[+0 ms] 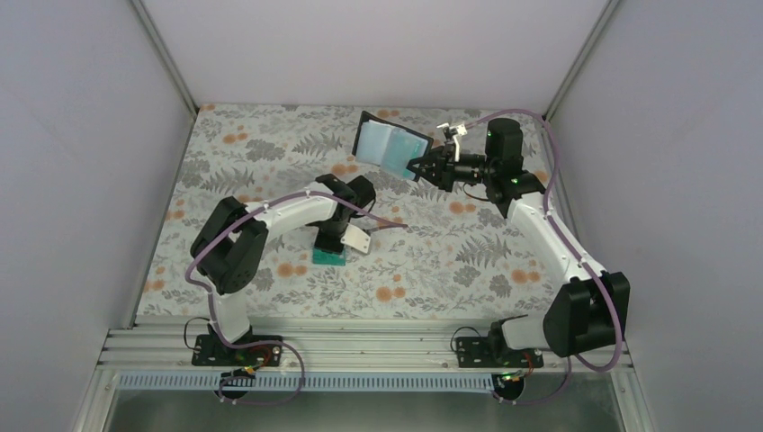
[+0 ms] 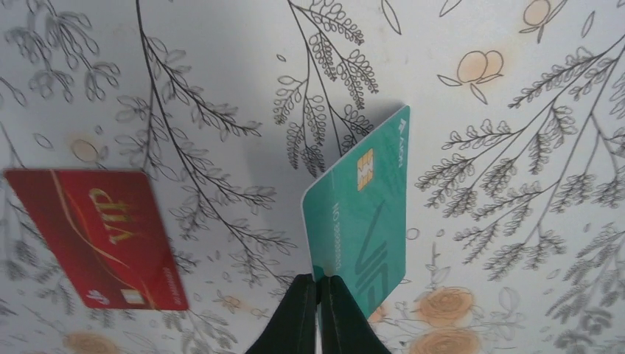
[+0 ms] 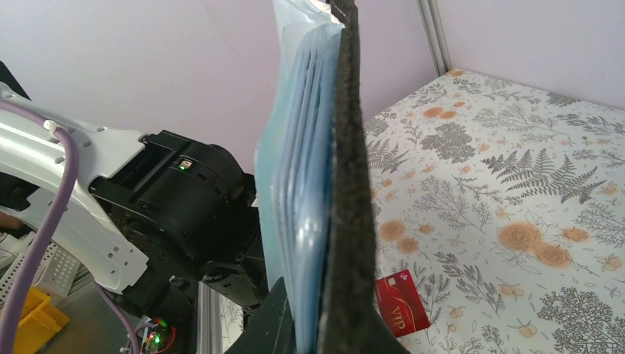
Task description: Take the credit cards out of the card holder
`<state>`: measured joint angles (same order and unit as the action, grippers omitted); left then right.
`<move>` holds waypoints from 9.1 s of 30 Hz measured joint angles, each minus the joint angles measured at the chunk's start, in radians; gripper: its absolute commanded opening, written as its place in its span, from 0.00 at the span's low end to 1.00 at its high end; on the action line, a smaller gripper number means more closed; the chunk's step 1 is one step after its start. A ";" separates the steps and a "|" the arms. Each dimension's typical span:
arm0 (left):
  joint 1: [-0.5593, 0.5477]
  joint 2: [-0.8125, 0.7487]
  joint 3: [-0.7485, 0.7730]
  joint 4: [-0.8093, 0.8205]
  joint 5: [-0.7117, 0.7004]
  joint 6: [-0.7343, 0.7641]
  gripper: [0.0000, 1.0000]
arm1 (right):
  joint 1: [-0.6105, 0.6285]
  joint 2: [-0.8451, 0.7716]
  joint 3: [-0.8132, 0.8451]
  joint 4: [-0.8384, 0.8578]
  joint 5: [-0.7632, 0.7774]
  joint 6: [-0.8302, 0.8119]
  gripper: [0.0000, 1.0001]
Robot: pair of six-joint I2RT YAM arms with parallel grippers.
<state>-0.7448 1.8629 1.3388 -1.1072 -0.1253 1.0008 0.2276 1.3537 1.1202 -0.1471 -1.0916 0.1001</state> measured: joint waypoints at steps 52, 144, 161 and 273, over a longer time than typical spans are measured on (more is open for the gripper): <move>0.443 -0.428 0.131 0.320 1.179 -0.516 1.00 | 0.216 0.029 0.062 -0.057 0.049 -0.058 0.04; 0.837 -0.378 0.164 0.390 0.906 -0.710 0.44 | 0.218 0.069 0.115 -0.135 0.504 0.140 0.04; 0.479 -0.351 0.166 0.305 1.054 -0.591 0.44 | 0.289 0.130 0.154 -0.155 0.394 0.025 0.04; 0.525 -0.412 0.166 0.126 1.304 -0.443 0.02 | 0.292 0.061 0.047 0.126 -0.009 -0.042 0.12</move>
<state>-0.2195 1.4509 1.5051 -0.9817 1.1790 0.5575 0.5198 1.4147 1.1675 -0.0212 -1.1007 0.0582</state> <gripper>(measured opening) 0.025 0.265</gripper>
